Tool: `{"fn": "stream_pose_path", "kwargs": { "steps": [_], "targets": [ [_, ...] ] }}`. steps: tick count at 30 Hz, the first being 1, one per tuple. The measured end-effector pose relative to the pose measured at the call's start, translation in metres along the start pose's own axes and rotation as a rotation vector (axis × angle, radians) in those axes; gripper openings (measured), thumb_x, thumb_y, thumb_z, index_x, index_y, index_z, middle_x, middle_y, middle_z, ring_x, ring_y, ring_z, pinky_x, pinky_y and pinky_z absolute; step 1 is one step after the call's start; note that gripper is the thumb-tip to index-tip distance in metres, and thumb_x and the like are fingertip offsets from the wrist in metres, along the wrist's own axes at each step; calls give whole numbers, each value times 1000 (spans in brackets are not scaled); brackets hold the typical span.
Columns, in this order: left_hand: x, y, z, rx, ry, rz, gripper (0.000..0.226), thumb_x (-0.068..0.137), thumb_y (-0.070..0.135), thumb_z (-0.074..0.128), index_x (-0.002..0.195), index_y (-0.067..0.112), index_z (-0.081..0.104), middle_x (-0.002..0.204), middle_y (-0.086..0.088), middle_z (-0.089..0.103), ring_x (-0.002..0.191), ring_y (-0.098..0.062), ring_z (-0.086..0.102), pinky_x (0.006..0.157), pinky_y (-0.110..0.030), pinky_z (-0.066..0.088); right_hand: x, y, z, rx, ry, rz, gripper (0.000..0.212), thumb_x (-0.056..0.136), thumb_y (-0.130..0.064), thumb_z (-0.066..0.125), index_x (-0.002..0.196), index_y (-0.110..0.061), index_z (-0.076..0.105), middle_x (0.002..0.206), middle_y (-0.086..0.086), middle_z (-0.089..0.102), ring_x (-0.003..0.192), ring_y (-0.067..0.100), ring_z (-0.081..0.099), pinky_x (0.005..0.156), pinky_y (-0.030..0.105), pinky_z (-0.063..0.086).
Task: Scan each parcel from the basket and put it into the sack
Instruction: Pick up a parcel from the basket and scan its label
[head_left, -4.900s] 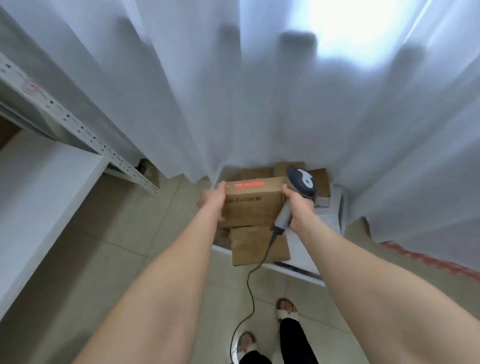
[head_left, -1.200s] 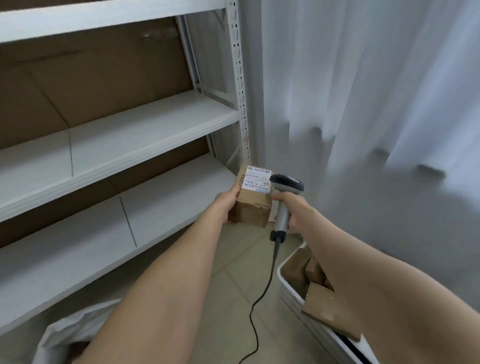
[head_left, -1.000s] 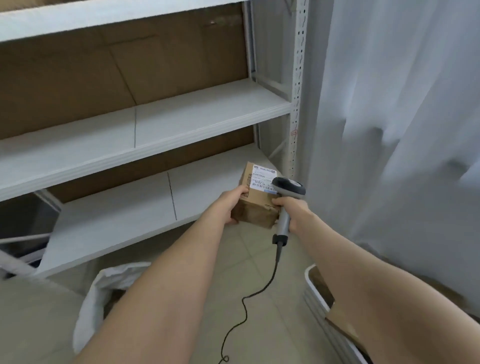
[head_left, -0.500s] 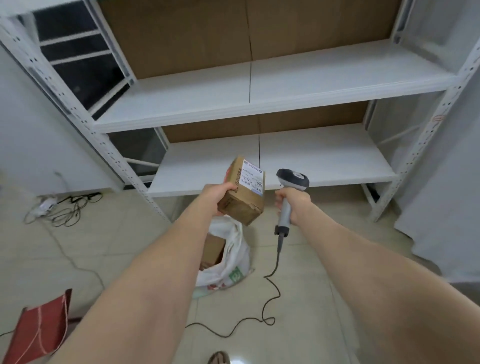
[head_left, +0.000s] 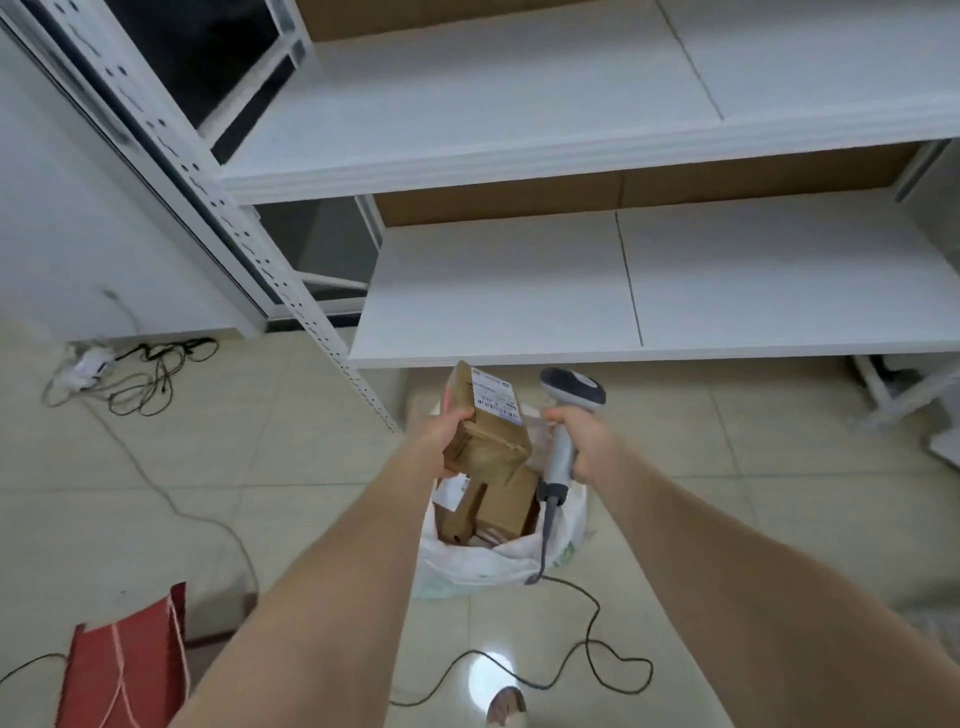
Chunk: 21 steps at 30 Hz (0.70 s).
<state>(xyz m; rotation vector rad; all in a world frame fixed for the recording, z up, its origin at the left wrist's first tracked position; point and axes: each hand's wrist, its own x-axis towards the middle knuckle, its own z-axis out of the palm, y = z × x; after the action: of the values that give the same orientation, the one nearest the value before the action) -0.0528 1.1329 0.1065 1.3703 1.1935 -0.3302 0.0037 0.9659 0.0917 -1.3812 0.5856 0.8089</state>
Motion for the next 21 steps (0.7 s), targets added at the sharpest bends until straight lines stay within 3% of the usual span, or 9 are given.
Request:
{"fn": "stream_pose_path", "kwargs": {
  "steps": [2,5,8,10,12,17,19,21],
  "targets": [
    [45,-10,-9,-7,3,-37,61,71,40,77,119,8,58,110,-15,66,98,-34,64,86,-49,53,36,12,17,12,24,41,38,65,-18,80,99,-9,68,98,16,71,91,34,69,88,56,54],
    [88,-22,-10,-35,23,-96,51,78,39,73,113,5,57,108,-17,65,95,-36,64,81,-50,54,94,30,36,35,33,83,47,55,-23,80,98,-11,64,102,15,68,100,34,65,94,53,51],
    [138,-39,-8,-81,9,-159,50,81,40,71,115,6,57,111,-17,64,99,-38,63,86,-56,51,128,41,57,31,73,90,38,71,-10,78,105,-6,63,104,17,66,97,32,64,94,46,51],
    [182,-51,-7,-107,-13,-198,50,81,41,68,117,8,58,114,-16,64,102,-37,62,90,-57,49,154,49,67,26,80,111,16,82,-3,72,94,-4,62,87,13,63,81,26,60,84,39,50],
    [236,-71,-1,-109,-17,-241,58,76,47,65,121,12,58,115,-14,64,102,-37,62,91,-59,47,190,65,73,17,90,125,11,83,-3,71,86,-5,61,83,10,60,84,26,57,85,38,48],
    [308,-99,21,-140,0,-285,48,91,44,55,125,10,51,114,-12,60,99,-32,57,84,-44,49,278,114,83,-28,79,192,29,74,-9,75,100,-7,61,106,16,65,105,35,61,98,49,49],
    [336,-110,29,-177,10,-260,43,94,46,52,119,11,51,108,-10,59,94,-29,56,81,-41,48,308,130,85,-38,94,217,39,73,-11,77,108,-6,60,106,16,64,102,35,61,98,50,49],
    [374,-122,33,-154,73,-209,50,94,50,48,121,7,51,110,-11,60,98,-31,58,89,-45,50,337,144,88,-35,111,204,42,76,-10,77,113,-6,58,98,14,61,93,32,60,95,48,50]
  ]
}}
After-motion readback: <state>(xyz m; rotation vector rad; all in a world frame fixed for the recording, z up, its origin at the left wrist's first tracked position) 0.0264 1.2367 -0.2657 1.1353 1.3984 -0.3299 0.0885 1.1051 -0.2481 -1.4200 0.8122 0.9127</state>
